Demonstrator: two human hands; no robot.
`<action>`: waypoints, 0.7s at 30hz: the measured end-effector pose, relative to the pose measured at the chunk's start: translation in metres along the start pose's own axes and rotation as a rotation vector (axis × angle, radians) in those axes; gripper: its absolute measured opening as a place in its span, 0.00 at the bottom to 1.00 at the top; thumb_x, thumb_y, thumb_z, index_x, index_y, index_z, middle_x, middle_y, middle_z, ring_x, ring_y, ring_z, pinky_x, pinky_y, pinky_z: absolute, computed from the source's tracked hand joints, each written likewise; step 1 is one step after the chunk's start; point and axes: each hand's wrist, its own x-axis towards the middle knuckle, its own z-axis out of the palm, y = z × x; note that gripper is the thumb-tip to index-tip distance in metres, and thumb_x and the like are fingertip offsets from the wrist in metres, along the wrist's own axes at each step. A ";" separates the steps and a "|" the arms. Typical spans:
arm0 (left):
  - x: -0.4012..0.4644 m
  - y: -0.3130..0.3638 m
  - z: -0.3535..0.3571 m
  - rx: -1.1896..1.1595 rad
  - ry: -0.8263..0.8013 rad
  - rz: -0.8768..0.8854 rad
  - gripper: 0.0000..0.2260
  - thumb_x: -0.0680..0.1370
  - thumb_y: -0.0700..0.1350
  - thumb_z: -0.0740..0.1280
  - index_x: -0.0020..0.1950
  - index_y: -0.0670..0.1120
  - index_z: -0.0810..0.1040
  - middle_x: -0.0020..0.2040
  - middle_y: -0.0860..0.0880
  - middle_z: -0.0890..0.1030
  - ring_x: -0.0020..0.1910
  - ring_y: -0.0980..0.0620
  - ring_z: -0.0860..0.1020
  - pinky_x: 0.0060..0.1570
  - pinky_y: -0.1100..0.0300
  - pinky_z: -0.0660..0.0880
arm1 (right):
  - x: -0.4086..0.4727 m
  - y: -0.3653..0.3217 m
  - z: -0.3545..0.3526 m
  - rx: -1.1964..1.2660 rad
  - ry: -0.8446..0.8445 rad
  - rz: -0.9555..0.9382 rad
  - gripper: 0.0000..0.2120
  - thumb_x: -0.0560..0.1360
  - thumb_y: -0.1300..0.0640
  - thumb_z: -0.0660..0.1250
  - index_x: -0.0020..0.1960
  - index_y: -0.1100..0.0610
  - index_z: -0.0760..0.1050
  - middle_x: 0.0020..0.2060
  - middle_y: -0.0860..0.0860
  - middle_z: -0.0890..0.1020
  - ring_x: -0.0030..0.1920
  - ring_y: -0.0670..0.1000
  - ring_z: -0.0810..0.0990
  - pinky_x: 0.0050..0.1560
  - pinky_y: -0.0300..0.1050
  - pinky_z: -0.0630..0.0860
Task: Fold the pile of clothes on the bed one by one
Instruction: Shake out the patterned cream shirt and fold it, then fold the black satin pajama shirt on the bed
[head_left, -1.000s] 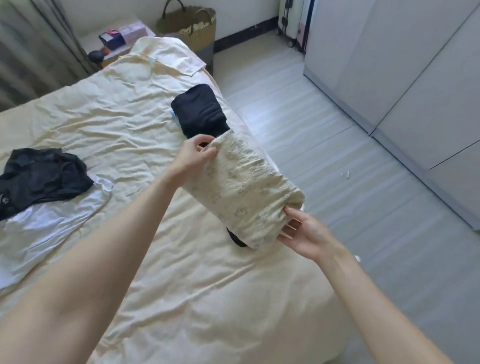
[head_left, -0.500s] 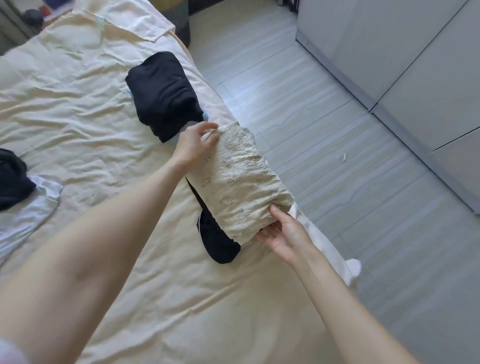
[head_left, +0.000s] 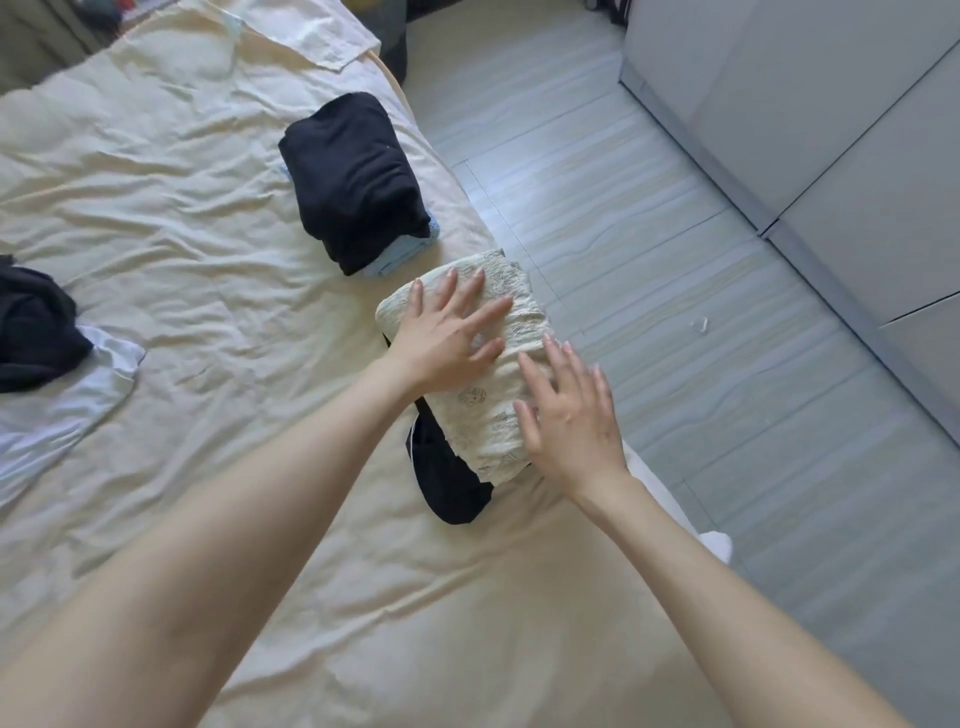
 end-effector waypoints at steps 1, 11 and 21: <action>-0.001 -0.001 -0.001 0.005 -0.022 -0.008 0.25 0.80 0.61 0.51 0.76 0.62 0.49 0.78 0.49 0.42 0.76 0.45 0.40 0.72 0.41 0.38 | 0.002 0.001 0.002 -0.011 -0.084 0.030 0.25 0.81 0.51 0.55 0.76 0.51 0.55 0.77 0.52 0.52 0.77 0.51 0.47 0.74 0.53 0.42; -0.084 -0.027 -0.022 -0.194 0.090 -0.073 0.25 0.81 0.54 0.56 0.77 0.58 0.52 0.79 0.48 0.46 0.77 0.48 0.44 0.74 0.49 0.46 | 0.002 -0.044 -0.016 -0.153 -0.184 -0.063 0.27 0.81 0.47 0.53 0.77 0.51 0.50 0.77 0.54 0.51 0.77 0.52 0.47 0.74 0.55 0.39; -0.313 -0.133 0.102 -0.435 0.153 -0.698 0.26 0.80 0.49 0.60 0.77 0.53 0.56 0.78 0.46 0.51 0.77 0.47 0.50 0.73 0.51 0.51 | -0.023 -0.200 0.084 -0.257 -0.374 -0.419 0.29 0.81 0.43 0.51 0.77 0.51 0.46 0.77 0.53 0.49 0.77 0.53 0.46 0.75 0.55 0.42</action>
